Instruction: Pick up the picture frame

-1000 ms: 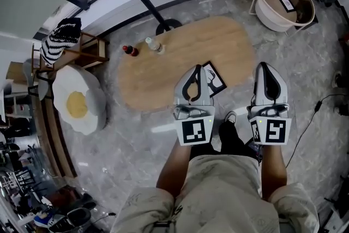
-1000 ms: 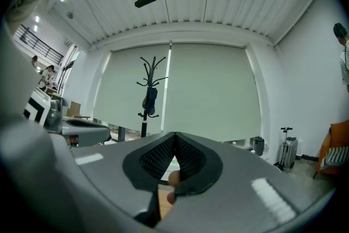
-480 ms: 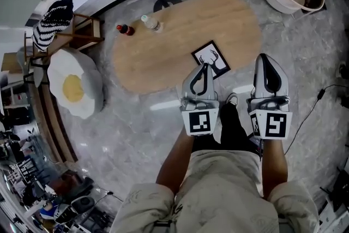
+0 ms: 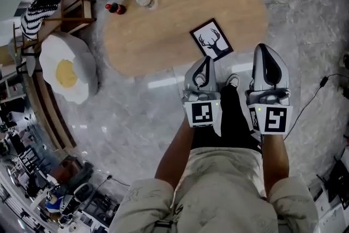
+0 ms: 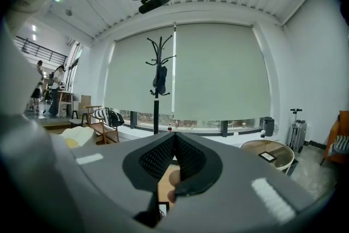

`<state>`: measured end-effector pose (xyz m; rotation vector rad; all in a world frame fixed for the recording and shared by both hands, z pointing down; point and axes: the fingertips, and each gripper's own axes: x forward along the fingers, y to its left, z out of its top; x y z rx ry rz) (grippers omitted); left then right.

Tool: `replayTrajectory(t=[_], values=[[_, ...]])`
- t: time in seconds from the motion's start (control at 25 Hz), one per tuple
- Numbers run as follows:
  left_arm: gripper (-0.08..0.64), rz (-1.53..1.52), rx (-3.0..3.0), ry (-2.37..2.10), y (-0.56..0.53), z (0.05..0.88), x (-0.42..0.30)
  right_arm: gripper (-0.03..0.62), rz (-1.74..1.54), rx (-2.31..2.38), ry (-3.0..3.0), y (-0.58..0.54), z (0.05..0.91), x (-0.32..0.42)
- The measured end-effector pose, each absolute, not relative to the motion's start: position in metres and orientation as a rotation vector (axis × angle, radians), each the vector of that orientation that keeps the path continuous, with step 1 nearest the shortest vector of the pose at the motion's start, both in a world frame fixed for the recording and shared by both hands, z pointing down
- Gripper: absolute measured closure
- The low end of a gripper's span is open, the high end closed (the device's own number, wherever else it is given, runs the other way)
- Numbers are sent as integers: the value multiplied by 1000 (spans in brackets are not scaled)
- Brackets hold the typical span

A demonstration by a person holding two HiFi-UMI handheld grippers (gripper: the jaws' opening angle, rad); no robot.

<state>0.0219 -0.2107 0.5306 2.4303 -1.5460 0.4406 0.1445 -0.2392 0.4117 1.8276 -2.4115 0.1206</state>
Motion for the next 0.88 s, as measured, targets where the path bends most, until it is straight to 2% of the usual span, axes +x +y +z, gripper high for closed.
replayTrajectory(t=[0.88], values=[[555,601,2219,-1396,-172,702,12,591,259,1845,-2341,-217,566,144]])
